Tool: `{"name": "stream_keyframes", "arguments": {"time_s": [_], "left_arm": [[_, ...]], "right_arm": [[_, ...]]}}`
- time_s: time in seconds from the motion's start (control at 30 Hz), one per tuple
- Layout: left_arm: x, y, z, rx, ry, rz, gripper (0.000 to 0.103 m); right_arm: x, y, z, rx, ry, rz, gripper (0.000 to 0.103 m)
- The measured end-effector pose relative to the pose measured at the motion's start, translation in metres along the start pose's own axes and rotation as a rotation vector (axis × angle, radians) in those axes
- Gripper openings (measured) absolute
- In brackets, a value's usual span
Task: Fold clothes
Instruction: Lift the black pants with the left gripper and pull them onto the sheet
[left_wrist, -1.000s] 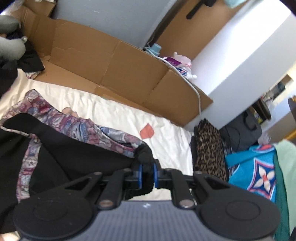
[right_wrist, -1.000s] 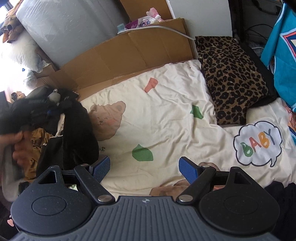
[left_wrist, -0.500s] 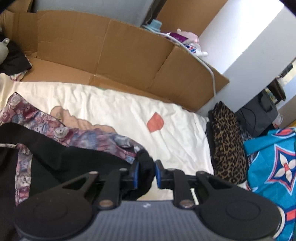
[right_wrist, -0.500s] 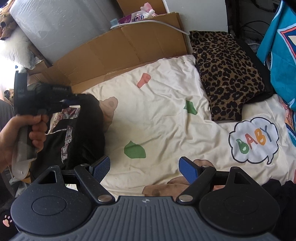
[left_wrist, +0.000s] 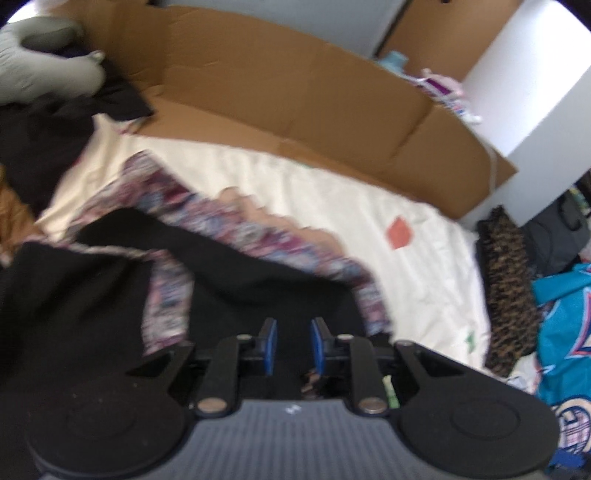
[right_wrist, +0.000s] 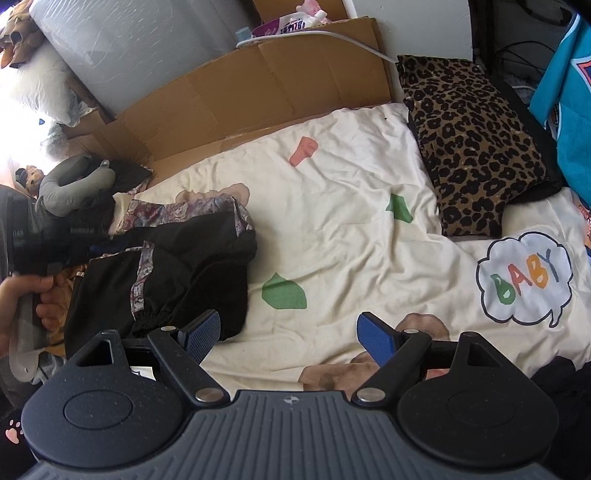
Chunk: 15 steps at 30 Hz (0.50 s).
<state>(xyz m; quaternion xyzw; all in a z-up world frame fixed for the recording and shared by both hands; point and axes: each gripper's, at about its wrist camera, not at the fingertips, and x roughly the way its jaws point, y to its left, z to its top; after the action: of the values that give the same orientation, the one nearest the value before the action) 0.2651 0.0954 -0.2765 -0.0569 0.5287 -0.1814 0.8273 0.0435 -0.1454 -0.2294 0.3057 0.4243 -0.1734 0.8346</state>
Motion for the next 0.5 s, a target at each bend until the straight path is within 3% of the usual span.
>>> {"name": "stream_keyframes", "arguments": {"time_s": [0.27,0.5], "left_arm": [[0.014,0.055,-0.042,-0.066,0.082,0.102,0.028],[0.035,0.085,-0.073,-0.221,0.120,0.071,0.028]], "right_arm": [[0.010,0.002,0.000,0.009,-0.011,-0.005,0.085],[0.016,0.004,-0.006,-0.006,0.014,-0.013,0.085]]}}
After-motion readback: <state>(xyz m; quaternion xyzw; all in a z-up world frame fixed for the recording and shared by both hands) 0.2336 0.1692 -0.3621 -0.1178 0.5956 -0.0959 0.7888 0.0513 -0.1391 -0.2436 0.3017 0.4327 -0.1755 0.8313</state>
